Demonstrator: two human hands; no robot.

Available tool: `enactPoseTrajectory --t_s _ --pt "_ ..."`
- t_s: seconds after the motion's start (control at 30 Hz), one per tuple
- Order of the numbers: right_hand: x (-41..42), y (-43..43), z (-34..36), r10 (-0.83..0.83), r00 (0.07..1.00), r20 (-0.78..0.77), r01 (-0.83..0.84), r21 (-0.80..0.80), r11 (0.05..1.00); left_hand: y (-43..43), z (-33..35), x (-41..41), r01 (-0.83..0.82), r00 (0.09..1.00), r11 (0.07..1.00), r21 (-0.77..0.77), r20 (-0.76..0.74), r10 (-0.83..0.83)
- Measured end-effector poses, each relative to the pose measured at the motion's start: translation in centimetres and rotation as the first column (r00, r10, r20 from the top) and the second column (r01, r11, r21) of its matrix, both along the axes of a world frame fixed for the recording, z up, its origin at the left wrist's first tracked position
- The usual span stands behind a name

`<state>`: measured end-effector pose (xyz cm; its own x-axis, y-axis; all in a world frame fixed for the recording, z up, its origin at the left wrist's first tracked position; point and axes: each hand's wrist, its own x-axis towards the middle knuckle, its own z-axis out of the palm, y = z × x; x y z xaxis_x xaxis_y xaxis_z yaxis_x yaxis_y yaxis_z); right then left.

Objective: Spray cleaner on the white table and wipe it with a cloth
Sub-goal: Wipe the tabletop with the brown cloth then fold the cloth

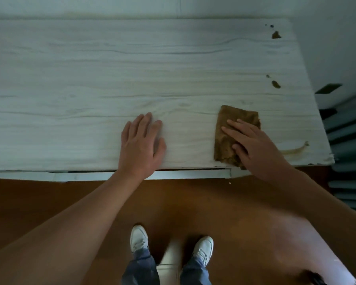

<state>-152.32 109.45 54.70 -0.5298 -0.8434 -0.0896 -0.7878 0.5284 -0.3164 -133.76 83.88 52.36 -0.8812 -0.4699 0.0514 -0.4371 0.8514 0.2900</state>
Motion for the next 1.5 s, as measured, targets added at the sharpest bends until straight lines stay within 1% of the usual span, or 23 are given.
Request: enactPoseTrajectory --t_s 0.1,0.2,0.27,0.33,0.4,0.53,0.6,0.7,0.8,1.0,1.13,1.23,1.3,1.4,1.5 --pt "0.5 -0.2 -0.2 0.015 1.000 0.025 -0.015 -0.018 1.000 0.0 -0.4 0.0 -0.011 1.000 0.999 -0.050 -0.024 0.010" --pt "2.8 -3.0 0.0 0.128 0.991 0.029 -0.129 0.015 0.992 0.0 -0.5 0.0 -0.011 1.000 0.998 -0.068 -0.027 0.009" --pt "4.8 -5.3 -0.2 0.198 0.980 0.008 -0.198 -0.001 0.980 0.0 -0.4 -0.1 -0.010 1.000 0.997 -0.077 -0.025 0.009" --pt "7.0 -7.6 -0.8 0.238 0.971 -0.003 -0.238 -0.036 0.971 -0.1 -0.4 0.0 -0.006 1.000 0.997 -0.080 -0.013 0.005" --pt "8.4 -8.8 -1.5 0.252 0.968 0.001 -0.251 -0.040 0.967 -0.1 -0.3 0.0 -0.004 1.000 0.996 -0.084 0.001 0.004" --pt "6.8 -6.6 -1.0 0.265 0.964 0.033 -0.265 -0.017 0.964 0.0 -0.2 -0.1 -0.005 1.000 0.997 -0.080 0.015 0.006" --pt "5.3 -4.4 -0.3 0.233 0.971 0.057 -0.235 0.023 0.972 0.1 -0.2 -0.1 -0.004 1.000 0.997 -0.082 0.011 0.005" --pt "2.9 -1.0 0.4 0.116 0.992 0.049 -0.120 0.089 0.989 0.1 0.0 -0.2 -0.004 1.000 0.997 -0.081 0.018 0.005" --pt "1.2 1.5 1.0 -0.001 0.999 0.048 -0.004 0.100 0.995 0.2 0.1 -0.1 -0.001 0.999 0.997 -0.077 0.037 0.003" --pt "3.2 -0.9 1.1 -0.108 0.990 0.087 0.102 0.071 0.992 -0.1 0.2 -0.1 0.007 0.999 0.998 -0.061 0.042 -0.004" --pt "5.9 -4.8 0.9 0.005 0.997 0.079 -0.011 0.073 0.997 -0.2 0.1 -0.1 0.013 0.999 0.998 -0.059 0.040 -0.011" --pt "7.9 -7.1 0.1 0.069 0.994 0.089 -0.070 0.012 0.997 -0.3 0.0 0.0 0.029 0.999 0.998 -0.062 0.044 -0.026" --pt "8.1 -7.3 -0.4 0.085 0.992 0.092 -0.085 -0.006 0.996 -0.2 0.0 0.0 0.023 0.999 0.998 -0.064 0.034 -0.020" --pt "7.0 -6.3 -0.5 0.136 0.989 0.059 -0.134 -0.046 0.990 -0.1 -0.1 -0.1 0.021 0.999 0.998 -0.058 0.036 -0.019" --pt "5.4 -5.0 -0.5 0.158 0.986 0.056 -0.155 -0.048 0.987 -0.1 -0.1 -0.1 0.012 1.000 0.998 -0.059 0.029 -0.010"
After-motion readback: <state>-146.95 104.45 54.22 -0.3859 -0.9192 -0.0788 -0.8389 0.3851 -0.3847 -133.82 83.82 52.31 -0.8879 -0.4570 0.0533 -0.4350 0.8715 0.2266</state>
